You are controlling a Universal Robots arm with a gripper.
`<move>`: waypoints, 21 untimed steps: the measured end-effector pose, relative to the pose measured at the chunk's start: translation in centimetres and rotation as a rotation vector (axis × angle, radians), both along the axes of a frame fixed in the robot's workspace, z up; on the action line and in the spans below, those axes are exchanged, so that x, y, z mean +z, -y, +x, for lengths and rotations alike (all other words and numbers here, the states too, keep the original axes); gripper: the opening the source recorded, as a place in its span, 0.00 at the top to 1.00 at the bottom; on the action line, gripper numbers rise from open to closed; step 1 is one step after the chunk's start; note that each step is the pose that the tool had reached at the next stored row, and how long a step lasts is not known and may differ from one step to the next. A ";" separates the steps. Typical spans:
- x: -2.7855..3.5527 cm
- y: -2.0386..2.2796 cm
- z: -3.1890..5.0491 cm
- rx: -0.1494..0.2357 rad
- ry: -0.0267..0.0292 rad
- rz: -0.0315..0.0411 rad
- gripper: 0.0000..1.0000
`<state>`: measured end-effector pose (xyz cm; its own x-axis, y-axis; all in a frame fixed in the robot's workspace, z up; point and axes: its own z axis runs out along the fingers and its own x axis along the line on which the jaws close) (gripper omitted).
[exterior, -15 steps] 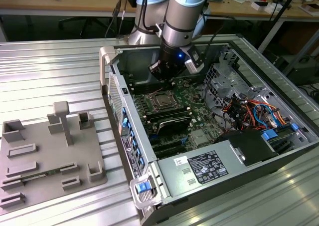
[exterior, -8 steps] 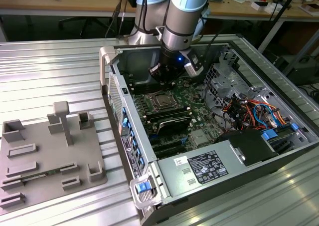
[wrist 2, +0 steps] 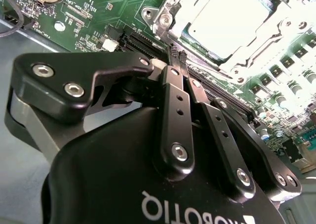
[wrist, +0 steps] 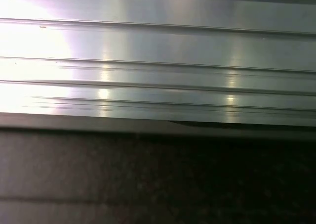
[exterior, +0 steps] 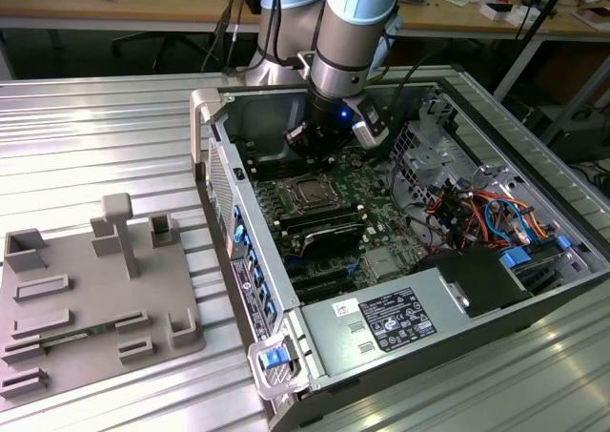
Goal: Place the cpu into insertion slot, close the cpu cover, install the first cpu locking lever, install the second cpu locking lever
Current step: 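Install the first cpu locking lever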
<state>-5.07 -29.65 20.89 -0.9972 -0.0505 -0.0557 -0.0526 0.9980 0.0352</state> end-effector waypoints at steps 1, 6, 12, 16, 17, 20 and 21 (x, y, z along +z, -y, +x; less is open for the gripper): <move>0.00 0.00 0.00 0.000 -0.0001 0.0000 0.89; -0.11 0.00 0.00 0.000 0.0000 0.0000 0.89; -0.13 0.00 0.00 0.000 0.0001 0.0001 0.89; -0.10 -0.01 0.00 0.000 0.0001 0.0001 0.89; -0.08 -0.01 0.01 0.000 0.0002 0.0001 0.89; -0.05 0.00 0.00 0.000 0.0002 0.0000 0.89; -0.05 0.00 0.00 0.000 0.0002 0.0000 0.89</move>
